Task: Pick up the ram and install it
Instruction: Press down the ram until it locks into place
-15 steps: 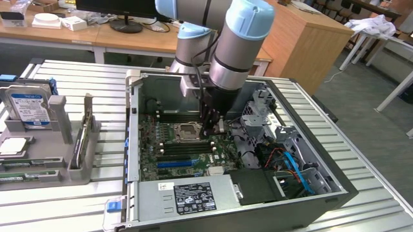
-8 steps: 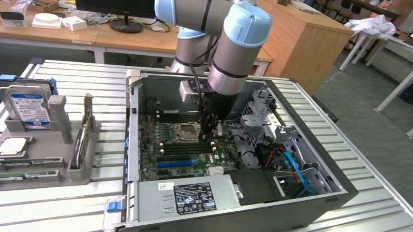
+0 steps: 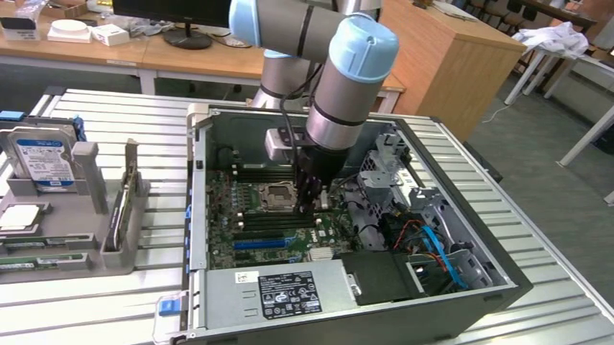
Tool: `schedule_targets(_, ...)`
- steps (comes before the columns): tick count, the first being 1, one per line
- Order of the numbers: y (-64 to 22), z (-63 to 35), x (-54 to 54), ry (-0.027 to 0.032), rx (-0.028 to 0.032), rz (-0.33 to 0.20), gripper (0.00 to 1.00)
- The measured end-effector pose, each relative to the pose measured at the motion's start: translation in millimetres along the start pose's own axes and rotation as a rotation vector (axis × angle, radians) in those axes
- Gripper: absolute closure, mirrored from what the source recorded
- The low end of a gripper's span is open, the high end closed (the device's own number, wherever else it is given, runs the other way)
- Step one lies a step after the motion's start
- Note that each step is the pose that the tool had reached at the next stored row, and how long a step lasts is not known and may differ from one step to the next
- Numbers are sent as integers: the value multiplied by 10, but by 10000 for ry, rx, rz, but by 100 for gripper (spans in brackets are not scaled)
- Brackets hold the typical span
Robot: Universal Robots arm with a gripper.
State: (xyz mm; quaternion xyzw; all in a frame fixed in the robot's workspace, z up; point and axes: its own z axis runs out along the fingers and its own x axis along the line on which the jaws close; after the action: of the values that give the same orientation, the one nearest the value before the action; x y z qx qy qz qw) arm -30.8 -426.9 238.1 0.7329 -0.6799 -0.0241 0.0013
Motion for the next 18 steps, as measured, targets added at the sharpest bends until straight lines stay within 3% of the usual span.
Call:
schedule_targets(4, -2, 67, 2, 4, 1, 19, 90)
schedule_targets(12, -2, 68, 2, 4, 0, 20, 90)
schedule_targets(14, -1, 43, 1, 2, 2, 19, 90)
schedule_targets(18, 5, -117, 1, 3, 2, 20, 90)
